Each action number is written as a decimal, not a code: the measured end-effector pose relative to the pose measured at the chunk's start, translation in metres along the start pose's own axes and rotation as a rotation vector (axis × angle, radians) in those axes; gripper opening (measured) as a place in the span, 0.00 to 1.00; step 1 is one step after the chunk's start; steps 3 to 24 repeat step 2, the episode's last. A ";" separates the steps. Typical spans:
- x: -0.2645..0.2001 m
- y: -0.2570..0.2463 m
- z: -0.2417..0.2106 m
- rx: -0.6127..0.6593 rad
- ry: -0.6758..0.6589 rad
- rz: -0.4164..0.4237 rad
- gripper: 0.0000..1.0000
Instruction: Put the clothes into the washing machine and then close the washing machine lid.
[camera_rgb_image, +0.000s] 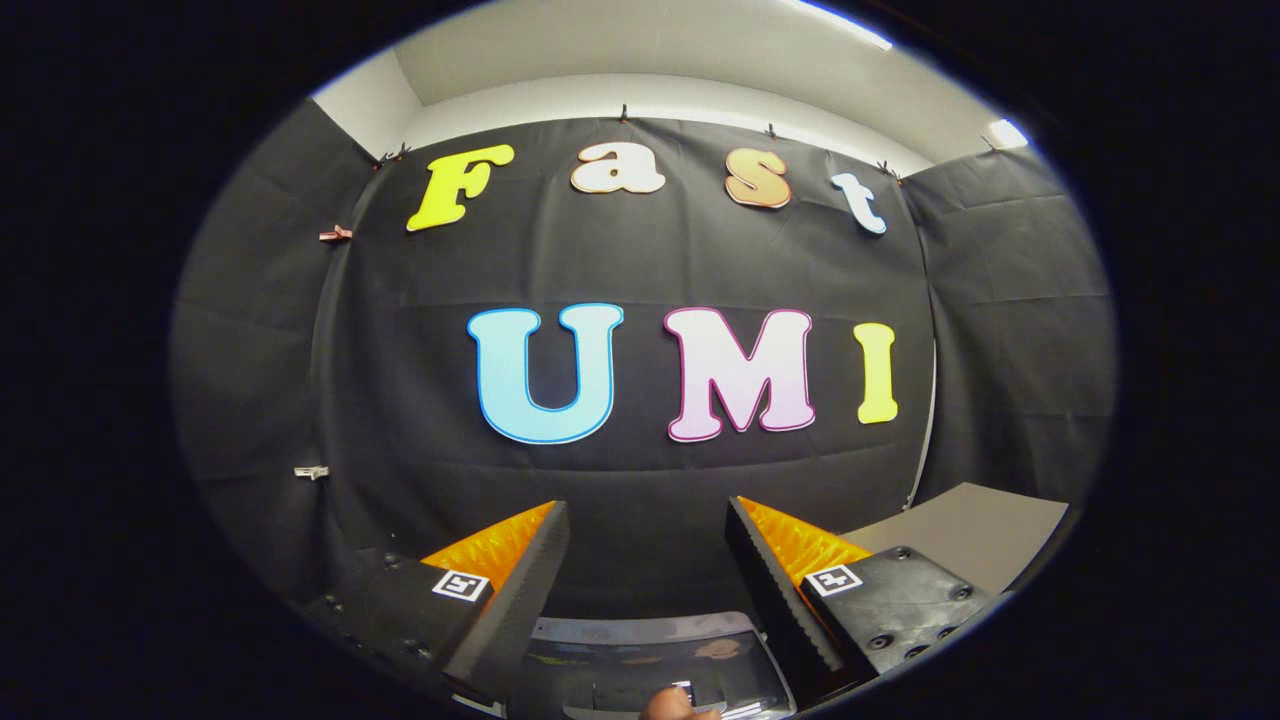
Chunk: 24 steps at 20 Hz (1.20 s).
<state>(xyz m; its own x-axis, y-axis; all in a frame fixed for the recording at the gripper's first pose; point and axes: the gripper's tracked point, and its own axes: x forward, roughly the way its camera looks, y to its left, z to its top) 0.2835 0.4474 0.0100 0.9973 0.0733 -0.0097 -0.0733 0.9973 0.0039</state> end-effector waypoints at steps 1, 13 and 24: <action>-0.001 0.001 0.000 0.000 0.000 0.005 0.99; -0.003 0.003 -0.001 0.003 0.005 0.015 0.99; -0.003 0.003 -0.001 0.003 0.005 0.015 0.99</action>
